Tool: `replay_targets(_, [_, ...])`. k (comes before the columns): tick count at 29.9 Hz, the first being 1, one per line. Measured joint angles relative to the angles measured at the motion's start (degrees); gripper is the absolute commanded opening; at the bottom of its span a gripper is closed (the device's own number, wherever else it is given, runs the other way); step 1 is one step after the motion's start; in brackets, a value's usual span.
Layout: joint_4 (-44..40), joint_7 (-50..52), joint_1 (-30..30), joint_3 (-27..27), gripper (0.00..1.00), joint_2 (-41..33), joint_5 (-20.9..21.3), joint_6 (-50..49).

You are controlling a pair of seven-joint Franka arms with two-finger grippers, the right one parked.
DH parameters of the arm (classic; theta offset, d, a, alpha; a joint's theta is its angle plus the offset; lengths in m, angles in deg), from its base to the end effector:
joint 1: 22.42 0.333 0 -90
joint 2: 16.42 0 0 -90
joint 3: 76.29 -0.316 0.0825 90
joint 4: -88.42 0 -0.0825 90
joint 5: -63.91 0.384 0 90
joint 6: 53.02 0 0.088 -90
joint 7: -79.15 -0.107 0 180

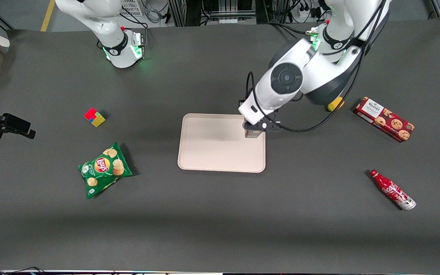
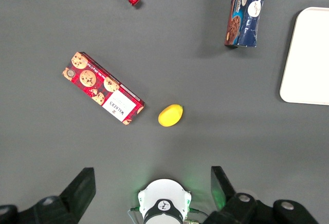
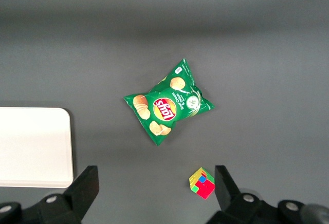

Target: Place cookie box on tray

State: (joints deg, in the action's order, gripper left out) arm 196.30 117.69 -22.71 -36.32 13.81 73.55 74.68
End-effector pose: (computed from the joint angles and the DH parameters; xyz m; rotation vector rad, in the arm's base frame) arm 0.4971 -0.3792 0.2809 3.0041 -0.1175 -0.2489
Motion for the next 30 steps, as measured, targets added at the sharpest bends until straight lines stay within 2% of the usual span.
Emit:
replay_targets(3, [0.0, -0.1, 0.4, -0.7, 0.12, 1.7, 2.2, 1.5])
replay_targets(7, [0.0, -0.1, 0.7, -1.4, 0.45, 3.1, 4.6, 3.2])
replay_targets(8, [0.0, -0.1, 0.8, -1.5, 0.66, 3.4, 4.9, 3.6])
replay_targets(9, [0.0, -0.1, 0.8, -1.6, 0.97, 3.6, 5.1, 3.8])
replay_targets(10, [0.0, -0.1, 0.8, -1.7, 1.00, 3.8, 5.2, 3.9])
replay_targets(20, [-1.4, -0.1, 0.8, -1.6, 1.00, 3.6, 6.1, 2.0])
replay_targets(27, [-9.7, 1.7, 0.8, -1.0, 1.00, 1.2, 5.9, -11.8])
replay_targets(30, [-14.6, 2.6, 0.8, -0.6, 1.00, -1.3, 3.9, -19.8])
